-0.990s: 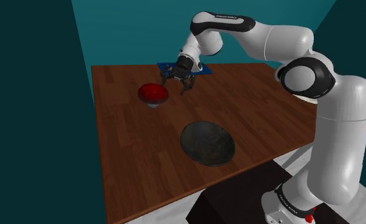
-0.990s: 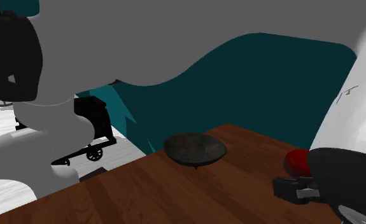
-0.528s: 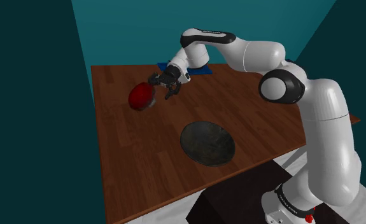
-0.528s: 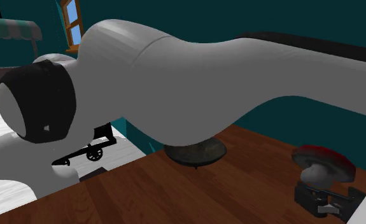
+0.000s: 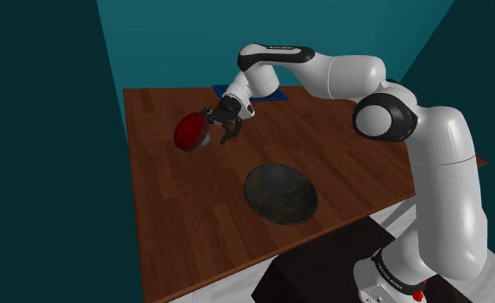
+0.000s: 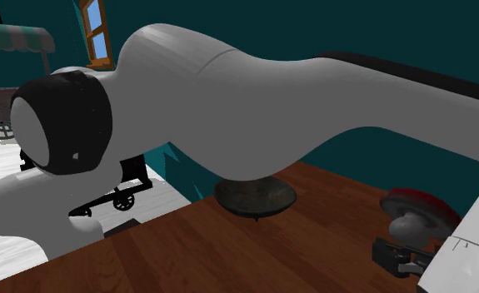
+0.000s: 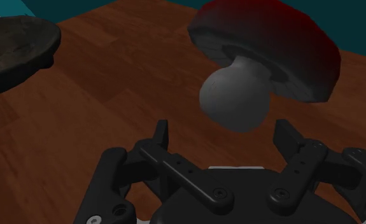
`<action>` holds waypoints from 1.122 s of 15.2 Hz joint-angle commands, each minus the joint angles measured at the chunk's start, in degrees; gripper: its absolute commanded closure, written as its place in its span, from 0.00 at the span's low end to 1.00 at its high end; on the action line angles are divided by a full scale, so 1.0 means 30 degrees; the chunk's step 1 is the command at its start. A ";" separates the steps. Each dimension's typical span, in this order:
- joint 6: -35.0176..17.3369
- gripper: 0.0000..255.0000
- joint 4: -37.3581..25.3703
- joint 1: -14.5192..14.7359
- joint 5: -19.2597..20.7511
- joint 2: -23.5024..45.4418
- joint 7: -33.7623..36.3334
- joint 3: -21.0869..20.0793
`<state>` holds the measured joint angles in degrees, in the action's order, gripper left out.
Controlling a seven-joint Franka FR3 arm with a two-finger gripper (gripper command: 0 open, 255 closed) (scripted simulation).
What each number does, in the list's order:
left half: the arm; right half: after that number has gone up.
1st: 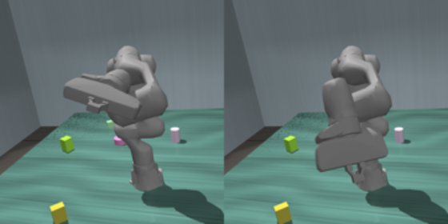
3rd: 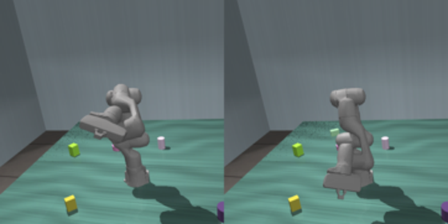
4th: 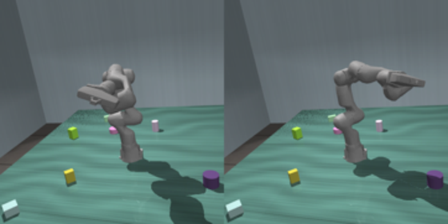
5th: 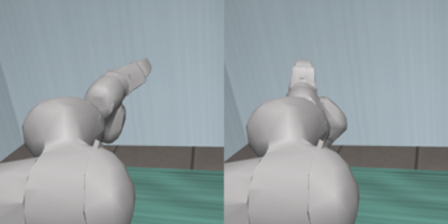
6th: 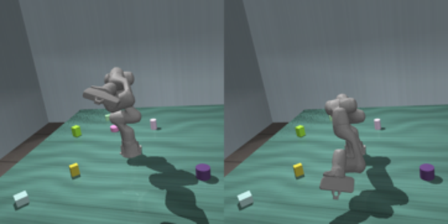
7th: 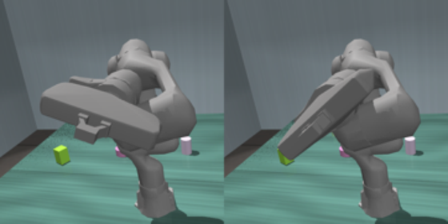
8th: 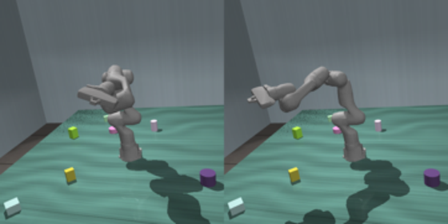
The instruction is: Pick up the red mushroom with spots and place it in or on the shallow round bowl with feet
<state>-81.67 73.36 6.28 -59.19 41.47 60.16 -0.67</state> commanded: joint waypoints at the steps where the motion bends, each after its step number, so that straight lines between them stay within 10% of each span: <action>1: -0.0024 0.00 0.0024 0.0014 0.0000 -0.0009 -0.0005 -0.0001; 4: -0.0021 0.00 0.0022 0.0012 0.0000 -0.0008 -0.0005 -0.0001; 5: -0.0021 1.00 0.0022 0.0012 0.0000 -0.0008 -0.0005 -0.0001; 14: -0.0019 1.00 0.0015 0.0011 0.0000 -0.0004 -0.0002 -0.0001; 15: -0.0019 0.00 0.0015 0.0011 0.0000 -0.0004 -0.0002 -0.0001; 17: -0.3278 0.00 0.3401 0.2303 0.2539 -0.4042 0.2458 0.1385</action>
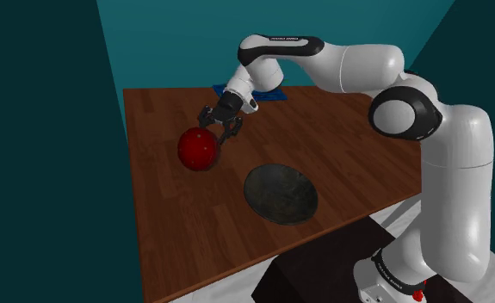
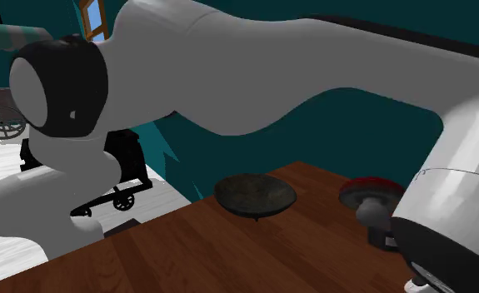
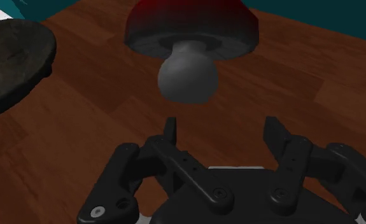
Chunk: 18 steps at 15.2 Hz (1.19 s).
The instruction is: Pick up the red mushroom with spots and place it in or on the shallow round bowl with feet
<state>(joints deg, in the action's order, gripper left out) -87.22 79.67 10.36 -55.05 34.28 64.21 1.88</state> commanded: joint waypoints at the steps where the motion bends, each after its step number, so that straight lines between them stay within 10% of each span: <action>1: -0.2928 0.00 0.2439 0.2264 0.2797 -0.3220 0.2882 0.1084; 4: -0.5645 0.00 0.3881 0.5677 0.8059 -0.5826 0.8726 0.1935; 18: -0.7342 0.00 0.5153 0.6079 0.7801 -0.5524 0.8514 0.1603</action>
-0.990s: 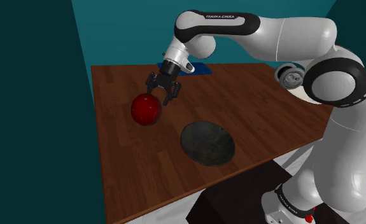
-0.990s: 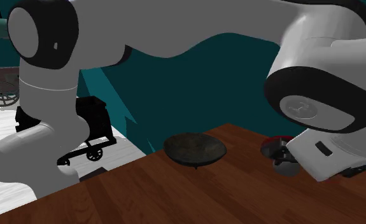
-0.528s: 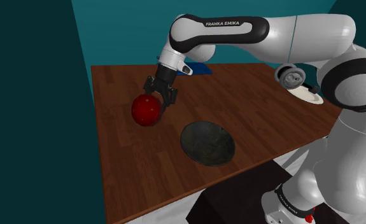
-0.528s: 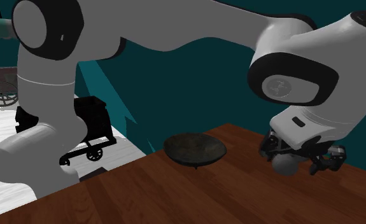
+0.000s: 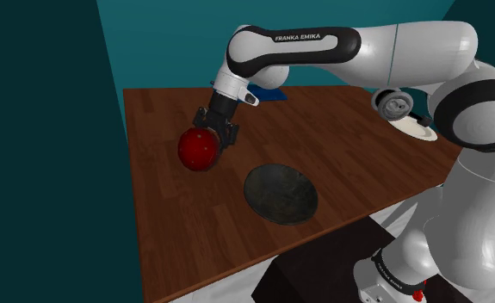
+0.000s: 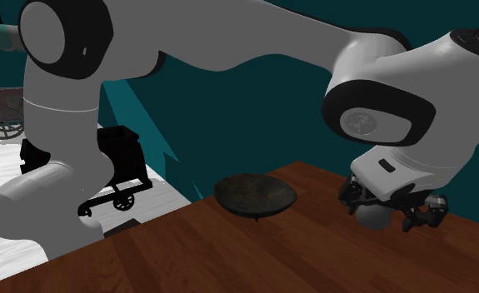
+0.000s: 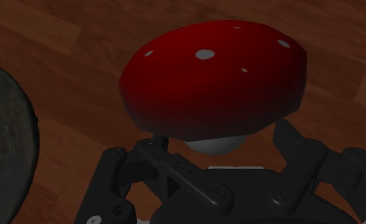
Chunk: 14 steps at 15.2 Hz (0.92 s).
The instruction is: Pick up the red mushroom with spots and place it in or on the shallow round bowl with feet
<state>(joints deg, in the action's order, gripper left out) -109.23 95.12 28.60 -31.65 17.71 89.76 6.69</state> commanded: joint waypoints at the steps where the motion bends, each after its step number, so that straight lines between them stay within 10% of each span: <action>1: 0.0000 0.00 0.0000 0.0000 0.0000 0.0000 0.0000 0.0000; 2: 0.0000 1.00 0.0000 0.0000 0.0000 0.0000 0.0000 0.0000; 14: 0.0591 1.00 -0.0486 -0.0021 0.0132 -0.0179 0.0320 0.0033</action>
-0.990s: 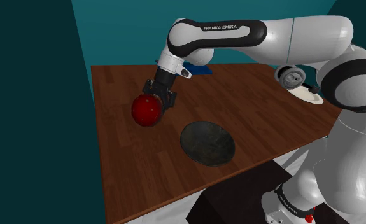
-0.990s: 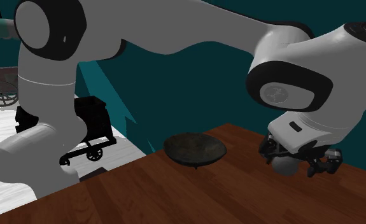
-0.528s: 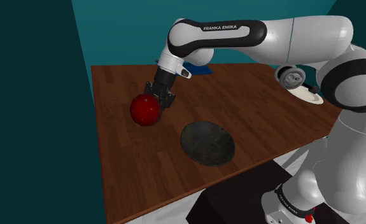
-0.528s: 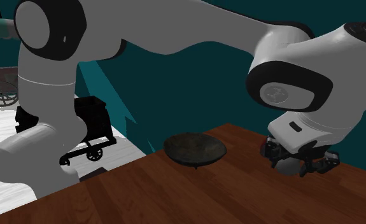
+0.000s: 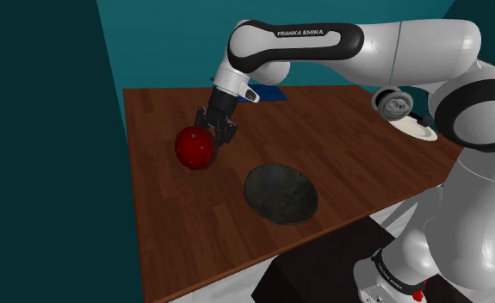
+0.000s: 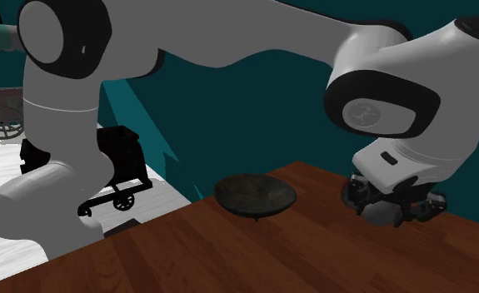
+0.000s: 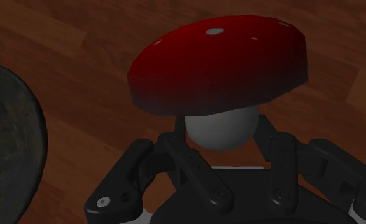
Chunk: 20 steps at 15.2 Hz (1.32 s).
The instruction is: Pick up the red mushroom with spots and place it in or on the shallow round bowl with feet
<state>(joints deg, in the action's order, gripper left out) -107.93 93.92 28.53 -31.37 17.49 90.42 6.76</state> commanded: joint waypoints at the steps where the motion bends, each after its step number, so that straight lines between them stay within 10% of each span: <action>1: 0.0358 1.00 -0.0258 -0.0005 0.0081 -0.0159 0.0207 0.0018; 20: 0.4513 1.00 -0.4654 -0.0284 0.0537 -0.0359 0.2223 0.0137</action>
<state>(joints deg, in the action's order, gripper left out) -95.14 80.95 27.81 -29.76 16.22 96.85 7.13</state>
